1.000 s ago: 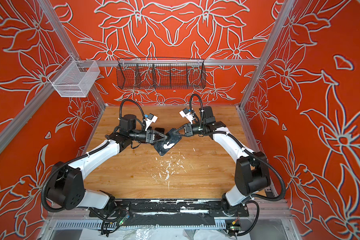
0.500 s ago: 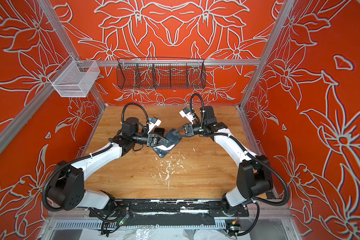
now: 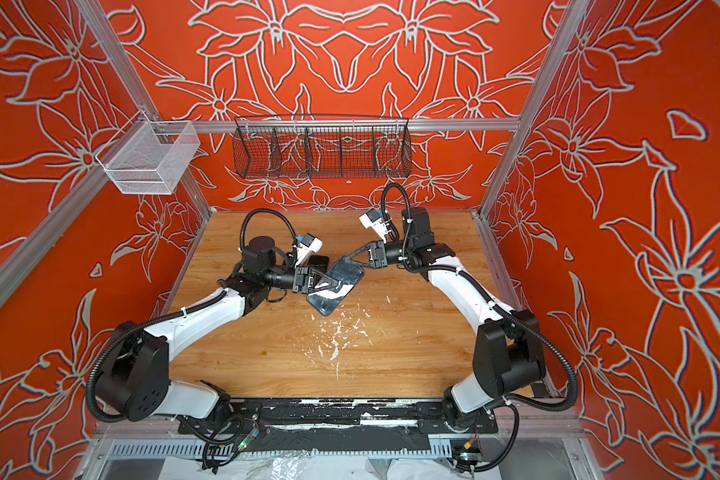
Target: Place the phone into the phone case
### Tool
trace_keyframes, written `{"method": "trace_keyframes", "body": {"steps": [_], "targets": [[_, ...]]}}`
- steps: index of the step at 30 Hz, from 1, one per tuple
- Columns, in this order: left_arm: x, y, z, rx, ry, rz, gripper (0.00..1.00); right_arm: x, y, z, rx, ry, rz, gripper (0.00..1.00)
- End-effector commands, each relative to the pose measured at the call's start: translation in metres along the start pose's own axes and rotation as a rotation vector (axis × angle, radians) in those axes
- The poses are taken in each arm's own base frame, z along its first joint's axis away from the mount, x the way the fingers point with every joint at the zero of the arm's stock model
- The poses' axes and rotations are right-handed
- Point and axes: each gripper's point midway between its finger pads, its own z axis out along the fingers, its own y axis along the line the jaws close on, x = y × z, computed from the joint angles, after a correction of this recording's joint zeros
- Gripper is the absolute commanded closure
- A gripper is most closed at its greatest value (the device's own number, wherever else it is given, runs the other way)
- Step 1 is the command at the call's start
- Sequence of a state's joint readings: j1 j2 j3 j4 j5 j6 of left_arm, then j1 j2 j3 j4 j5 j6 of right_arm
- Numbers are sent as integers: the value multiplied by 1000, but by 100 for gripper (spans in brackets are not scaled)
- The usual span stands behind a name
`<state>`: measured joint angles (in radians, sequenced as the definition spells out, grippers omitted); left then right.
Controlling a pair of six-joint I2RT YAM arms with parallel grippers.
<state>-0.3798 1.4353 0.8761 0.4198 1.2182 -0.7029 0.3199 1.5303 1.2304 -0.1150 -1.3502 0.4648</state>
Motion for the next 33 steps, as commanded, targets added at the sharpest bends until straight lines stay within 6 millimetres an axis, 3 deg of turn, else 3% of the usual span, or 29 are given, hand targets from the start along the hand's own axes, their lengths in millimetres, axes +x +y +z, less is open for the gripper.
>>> {"method": "trace_keyframes", "body": {"steps": [1,7,11,14,22,31,33], "targets": [[-2,-15,0,47,6,33,96,-11,15,4,-35,2,-94,63],[-2,-20,-2,54,5,40,97,-21,9,8,-31,0,-103,60],[-2,-23,-3,61,6,41,97,-24,9,13,-48,13,-104,66],[-2,-24,-2,64,4,40,97,-22,9,16,-57,23,-99,73],[-4,-24,-3,61,-5,46,97,-12,12,17,-63,38,-84,73],[-4,-21,-3,51,-8,39,97,-9,15,14,-51,39,-83,98],[-4,-21,-3,48,-7,36,97,-9,15,13,-34,32,-92,100]]}}
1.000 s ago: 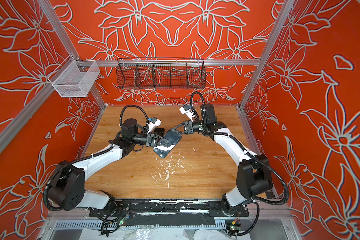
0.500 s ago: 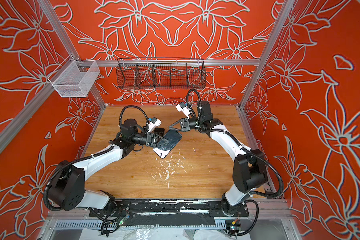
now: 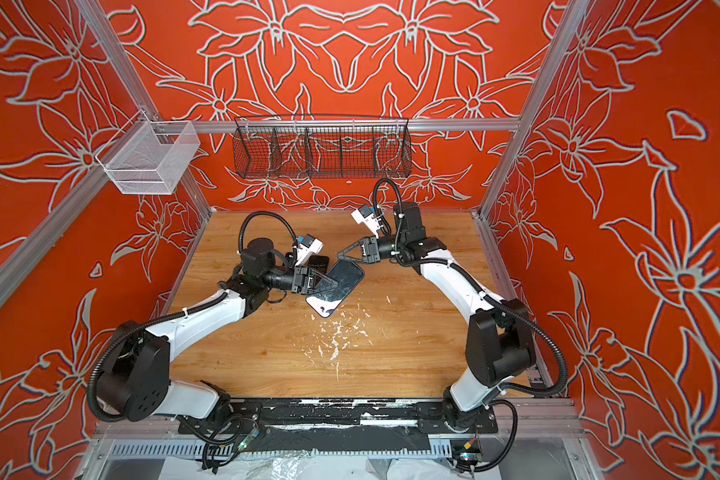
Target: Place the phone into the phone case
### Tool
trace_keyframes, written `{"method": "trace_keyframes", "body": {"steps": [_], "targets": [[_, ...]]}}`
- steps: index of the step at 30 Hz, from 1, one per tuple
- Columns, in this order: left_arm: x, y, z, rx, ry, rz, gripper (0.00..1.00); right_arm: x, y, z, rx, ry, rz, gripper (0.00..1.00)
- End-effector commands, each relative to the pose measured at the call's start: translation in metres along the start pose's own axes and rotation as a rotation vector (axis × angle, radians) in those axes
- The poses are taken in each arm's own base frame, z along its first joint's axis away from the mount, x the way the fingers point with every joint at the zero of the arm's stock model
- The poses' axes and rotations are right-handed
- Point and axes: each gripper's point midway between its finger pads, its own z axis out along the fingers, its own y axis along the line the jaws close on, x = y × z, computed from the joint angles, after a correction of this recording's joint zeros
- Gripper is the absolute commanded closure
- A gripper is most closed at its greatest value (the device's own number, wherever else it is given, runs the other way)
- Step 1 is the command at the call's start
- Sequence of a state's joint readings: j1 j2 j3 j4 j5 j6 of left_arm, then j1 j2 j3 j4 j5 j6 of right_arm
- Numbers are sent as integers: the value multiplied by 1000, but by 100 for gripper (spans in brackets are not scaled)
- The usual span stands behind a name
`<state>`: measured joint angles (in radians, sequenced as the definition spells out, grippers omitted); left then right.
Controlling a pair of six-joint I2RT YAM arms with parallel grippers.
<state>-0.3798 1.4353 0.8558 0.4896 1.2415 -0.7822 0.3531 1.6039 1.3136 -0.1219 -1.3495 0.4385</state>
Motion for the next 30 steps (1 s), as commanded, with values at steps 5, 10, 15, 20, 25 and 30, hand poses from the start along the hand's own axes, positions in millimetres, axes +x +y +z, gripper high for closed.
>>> {"method": "trace_keyframes", "body": {"steps": [5,10,15,20,25,30], "targets": [[-3,-15,-3,11,-8,63,97,-3,22,-5,39,-7,-92,100],[7,-18,-5,-22,43,104,97,-6,31,-9,72,-7,-94,46],[22,-13,-12,-171,179,214,97,8,35,-16,143,48,-60,35],[13,-25,-12,-156,158,357,97,28,29,-18,178,87,-12,33],[15,-32,-13,-148,175,459,100,35,50,-20,133,85,-31,29],[18,-34,-12,-140,197,501,100,44,61,-17,94,95,-39,29]]}}
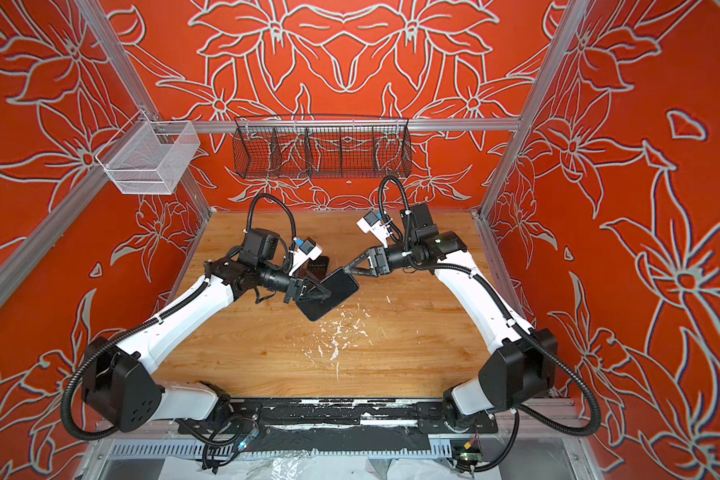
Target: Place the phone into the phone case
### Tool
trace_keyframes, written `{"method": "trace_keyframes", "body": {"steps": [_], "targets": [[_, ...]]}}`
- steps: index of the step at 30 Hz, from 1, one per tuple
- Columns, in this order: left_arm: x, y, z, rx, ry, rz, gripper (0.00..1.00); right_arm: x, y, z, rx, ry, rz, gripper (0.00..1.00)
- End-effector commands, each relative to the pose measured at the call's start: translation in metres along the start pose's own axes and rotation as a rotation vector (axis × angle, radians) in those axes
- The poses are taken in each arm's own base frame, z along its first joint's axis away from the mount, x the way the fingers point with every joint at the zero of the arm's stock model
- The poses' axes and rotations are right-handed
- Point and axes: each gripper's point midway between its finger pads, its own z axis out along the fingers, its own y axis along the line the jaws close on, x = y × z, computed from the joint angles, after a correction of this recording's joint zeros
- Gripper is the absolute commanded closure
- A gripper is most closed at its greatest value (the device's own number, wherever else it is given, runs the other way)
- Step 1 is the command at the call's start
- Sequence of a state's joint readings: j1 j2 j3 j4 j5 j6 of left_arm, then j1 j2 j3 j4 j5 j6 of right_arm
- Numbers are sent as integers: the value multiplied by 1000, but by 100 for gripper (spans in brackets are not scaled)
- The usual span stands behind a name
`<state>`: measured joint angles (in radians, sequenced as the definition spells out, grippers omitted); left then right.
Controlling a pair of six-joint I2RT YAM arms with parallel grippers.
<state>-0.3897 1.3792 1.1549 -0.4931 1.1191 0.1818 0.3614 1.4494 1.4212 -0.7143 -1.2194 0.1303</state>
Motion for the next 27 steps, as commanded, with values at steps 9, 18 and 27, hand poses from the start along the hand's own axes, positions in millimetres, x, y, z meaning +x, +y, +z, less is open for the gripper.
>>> {"method": "trace_keyframes", "body": {"steps": [9,18,27], "targets": [[-9,-18,-1,39,-18,134,100,19,11,21,-68,76,-28,42],[-7,-14,1,39,-21,122,100,17,11,22,-62,75,-31,85],[-3,-11,2,31,-19,102,100,12,8,18,13,51,-76,100]]}}
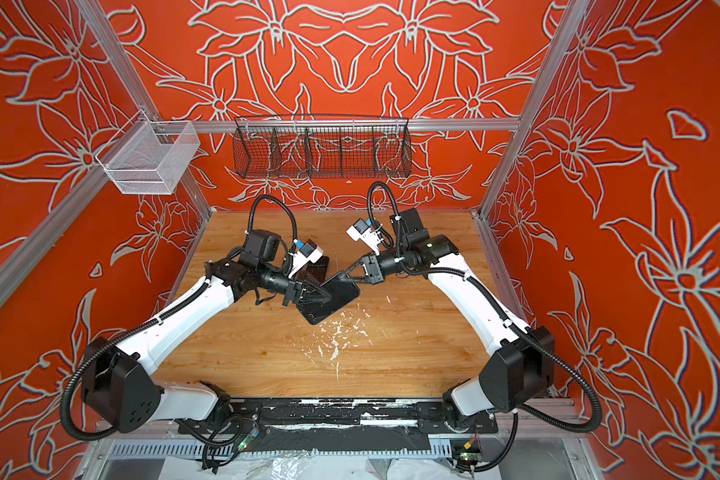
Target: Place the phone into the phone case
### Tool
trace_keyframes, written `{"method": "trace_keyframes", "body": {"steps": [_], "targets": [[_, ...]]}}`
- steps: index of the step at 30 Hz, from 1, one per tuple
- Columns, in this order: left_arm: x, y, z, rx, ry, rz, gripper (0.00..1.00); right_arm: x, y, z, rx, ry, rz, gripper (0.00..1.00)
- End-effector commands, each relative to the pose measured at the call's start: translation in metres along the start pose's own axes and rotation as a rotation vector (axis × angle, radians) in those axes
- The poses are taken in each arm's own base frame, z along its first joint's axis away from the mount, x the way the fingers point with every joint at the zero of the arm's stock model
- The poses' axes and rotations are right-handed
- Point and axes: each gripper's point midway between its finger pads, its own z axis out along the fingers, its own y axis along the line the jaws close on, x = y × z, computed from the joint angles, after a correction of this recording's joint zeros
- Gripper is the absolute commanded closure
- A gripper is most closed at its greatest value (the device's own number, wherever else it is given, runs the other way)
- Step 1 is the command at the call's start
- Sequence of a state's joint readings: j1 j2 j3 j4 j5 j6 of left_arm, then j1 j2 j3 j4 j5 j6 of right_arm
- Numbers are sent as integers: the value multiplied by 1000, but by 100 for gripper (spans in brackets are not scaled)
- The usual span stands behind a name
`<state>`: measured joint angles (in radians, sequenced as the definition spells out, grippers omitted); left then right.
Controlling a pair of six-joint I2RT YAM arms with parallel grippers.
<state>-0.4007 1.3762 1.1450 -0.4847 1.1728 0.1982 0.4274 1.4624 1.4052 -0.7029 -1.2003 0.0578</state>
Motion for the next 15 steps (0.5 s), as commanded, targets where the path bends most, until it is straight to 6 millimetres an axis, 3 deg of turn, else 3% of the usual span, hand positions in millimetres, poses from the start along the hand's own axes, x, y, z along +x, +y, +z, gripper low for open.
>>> {"method": "trace_keyframes", "body": {"steps": [1,2,4,6,8,12,15], "targets": [[-4,1,0,-31,-15,78,100,-1,6,-3,39,-6,-7,100],[-4,2,0,-34,-14,71,100,-2,6,-4,45,-12,-13,100],[-5,3,0,-36,-18,65,100,-3,7,-6,60,-18,-19,86],[-9,7,0,-62,-28,48,100,-7,6,-10,109,-34,-30,65],[-14,18,-2,-122,-52,11,100,-15,3,-19,198,-80,-51,56],[-26,55,-7,-292,-157,-153,100,-40,-14,-67,517,-303,-50,43],[-26,87,-9,-382,-280,-356,100,-41,-42,-107,745,-452,67,41]]}}
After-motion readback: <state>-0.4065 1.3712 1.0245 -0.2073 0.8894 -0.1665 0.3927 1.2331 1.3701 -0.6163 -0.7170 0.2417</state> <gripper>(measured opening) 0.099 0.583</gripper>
